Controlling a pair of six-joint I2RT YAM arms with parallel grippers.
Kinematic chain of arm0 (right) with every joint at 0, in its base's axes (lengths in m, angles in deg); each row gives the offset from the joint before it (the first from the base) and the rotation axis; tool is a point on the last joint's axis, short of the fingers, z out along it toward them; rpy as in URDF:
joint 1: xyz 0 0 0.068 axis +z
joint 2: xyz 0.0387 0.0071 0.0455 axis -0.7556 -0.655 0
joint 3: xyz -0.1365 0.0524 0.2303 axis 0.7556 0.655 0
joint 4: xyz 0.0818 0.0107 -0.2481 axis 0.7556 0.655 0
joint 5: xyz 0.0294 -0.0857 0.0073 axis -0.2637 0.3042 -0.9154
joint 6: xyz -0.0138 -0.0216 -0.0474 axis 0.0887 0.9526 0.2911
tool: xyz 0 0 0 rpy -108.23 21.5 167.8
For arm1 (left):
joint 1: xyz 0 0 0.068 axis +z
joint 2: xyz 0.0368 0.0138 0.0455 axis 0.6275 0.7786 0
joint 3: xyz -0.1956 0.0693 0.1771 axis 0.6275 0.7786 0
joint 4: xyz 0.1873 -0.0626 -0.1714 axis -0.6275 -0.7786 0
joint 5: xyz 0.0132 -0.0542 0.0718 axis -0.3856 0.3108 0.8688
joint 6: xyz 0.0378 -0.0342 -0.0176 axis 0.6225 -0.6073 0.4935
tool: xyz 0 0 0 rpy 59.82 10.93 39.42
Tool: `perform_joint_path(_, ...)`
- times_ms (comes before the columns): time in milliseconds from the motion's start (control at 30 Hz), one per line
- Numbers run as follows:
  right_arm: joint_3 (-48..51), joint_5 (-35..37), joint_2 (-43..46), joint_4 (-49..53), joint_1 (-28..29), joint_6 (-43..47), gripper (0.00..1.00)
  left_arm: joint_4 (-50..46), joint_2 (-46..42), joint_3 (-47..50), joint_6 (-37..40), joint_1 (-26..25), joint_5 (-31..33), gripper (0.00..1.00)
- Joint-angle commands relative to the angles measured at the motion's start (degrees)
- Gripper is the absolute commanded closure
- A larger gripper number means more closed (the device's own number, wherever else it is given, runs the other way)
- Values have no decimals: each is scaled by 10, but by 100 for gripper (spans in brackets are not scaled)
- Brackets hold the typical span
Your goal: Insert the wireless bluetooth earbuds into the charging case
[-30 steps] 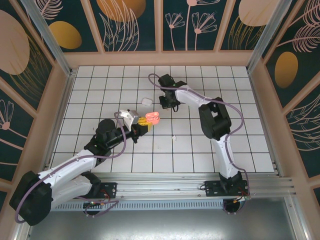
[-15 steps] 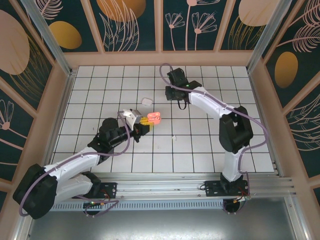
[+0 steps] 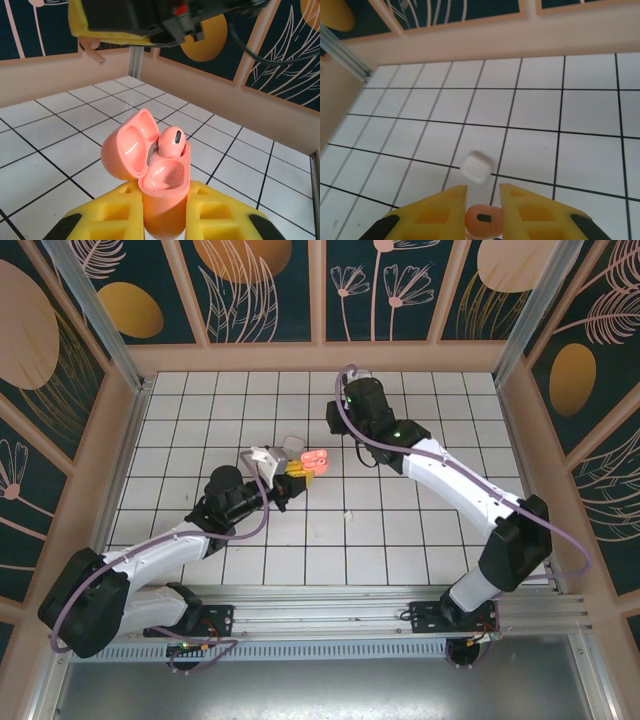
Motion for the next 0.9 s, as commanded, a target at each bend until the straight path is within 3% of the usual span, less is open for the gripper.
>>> perform_joint_path(0,26,20,38,-54,14,-17,80,53,12,-23,-15,0,17,100)
perform_joint_path(533,118,-33,127,-186,74,-24,79,68,52,-73,-42,-1,58,100)
perform_joint_path(867,162,-37,139,-242,86,-37,79,77,59,-80,-60,-1,69,100)
